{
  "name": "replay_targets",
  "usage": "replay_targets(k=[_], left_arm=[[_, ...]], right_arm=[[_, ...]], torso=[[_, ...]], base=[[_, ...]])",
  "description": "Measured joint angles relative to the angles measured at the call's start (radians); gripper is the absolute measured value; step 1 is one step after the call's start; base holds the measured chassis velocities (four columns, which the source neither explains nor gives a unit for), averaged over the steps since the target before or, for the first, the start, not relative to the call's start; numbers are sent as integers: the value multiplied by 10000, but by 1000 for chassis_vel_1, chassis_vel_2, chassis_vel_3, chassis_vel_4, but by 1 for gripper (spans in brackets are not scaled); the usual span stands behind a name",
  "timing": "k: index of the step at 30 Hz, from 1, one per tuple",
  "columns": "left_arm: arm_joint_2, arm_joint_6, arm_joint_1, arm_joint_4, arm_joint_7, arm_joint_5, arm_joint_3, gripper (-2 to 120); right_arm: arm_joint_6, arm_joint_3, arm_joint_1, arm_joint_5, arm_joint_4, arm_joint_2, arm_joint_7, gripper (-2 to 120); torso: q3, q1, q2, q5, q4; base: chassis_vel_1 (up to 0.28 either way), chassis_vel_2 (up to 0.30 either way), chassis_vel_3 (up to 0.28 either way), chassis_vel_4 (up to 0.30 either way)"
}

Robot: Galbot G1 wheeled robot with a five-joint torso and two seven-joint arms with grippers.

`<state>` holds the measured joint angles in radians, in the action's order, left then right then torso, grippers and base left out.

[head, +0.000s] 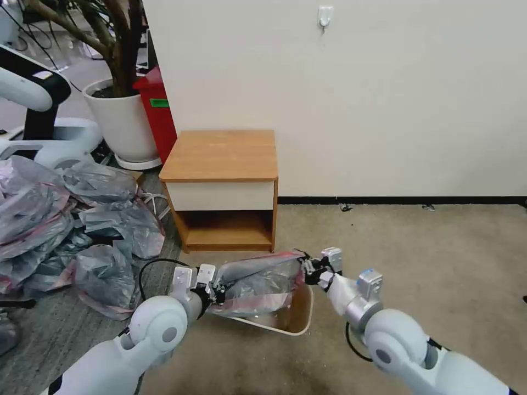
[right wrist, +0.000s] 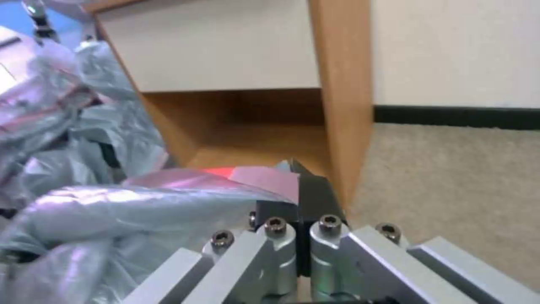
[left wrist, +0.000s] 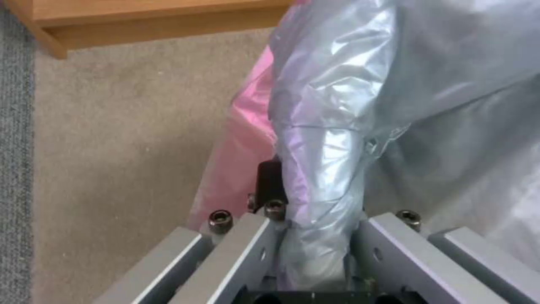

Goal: Pick up the garbage bag from the table and place it over the trash can.

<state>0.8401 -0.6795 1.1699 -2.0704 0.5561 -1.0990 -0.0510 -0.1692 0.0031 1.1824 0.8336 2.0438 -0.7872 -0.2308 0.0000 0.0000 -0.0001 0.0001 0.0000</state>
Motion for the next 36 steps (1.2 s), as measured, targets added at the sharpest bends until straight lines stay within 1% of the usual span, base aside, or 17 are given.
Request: replay_targets(k=[6,9,12,20,23,28,30,32,33,34,35,36], left_arm=[[0,137,82,-58,-249,72,-156,1],[-15,266,245,-123,-660,275,-349,1],[1,351,348,-153,-837,364,-465,1],[149,551,403,-145,-852,444,-581,1],[229,642,425,-145,-891,435,-681,1],[336,713,441,-161,-925,409,-759,1],[391,747,418,-91,-924,420,-802,1],[394,763,409,-64,-923,429,-803,1],[401,829,378,25,-920,460,-796,1],[413,858,355,77,-909,480,-783,1],[466,904,289,202,-874,510,-726,1],[466,904,289,202,-874,510,-726,1]], right_arm=[[-296,282,33,170,-208,368,2,0],[-661,495,100,235,-374,651,6,0],[-895,618,165,252,-416,775,28,0],[-1634,697,393,106,-366,650,151,0],[-1675,623,424,-99,-493,588,153,0],[-1636,465,383,-317,-574,539,-129,0],[-1519,401,282,-362,-528,478,-593,8],[-1474,401,263,-367,-482,470,-700,10],[-1392,431,235,-383,-313,465,-976,17],[-1370,471,228,-384,-206,467,-1090,20],[-1343,614,230,-378,144,511,-1261,26],[-1343,614,230,-378,144,511,-1261,26]], torso=[[0,0,0,0,0],[0,0,0,0,0],[0,0,0,0,0],[0,0,0,-1,0],[0,-1,0,0,0],[0,-1,1,-1,0],[0,-1,0,0,1],[0,0,0,0,0],[0,-1,0,-1,1],[0,0,0,0,1],[0,0,0,-2,1],[0,0,0,-2,1]], base=[[0,0,0,0],[0,0,0,0],[0,0,0,0],[0,0,0,0],[0,0,0,0],[0,0,0,0],[0,0,0,0],[0,0,0,0],[0,0,0,0],[0,0,0,0],[0,0,0,0],[0,0,0,0]])
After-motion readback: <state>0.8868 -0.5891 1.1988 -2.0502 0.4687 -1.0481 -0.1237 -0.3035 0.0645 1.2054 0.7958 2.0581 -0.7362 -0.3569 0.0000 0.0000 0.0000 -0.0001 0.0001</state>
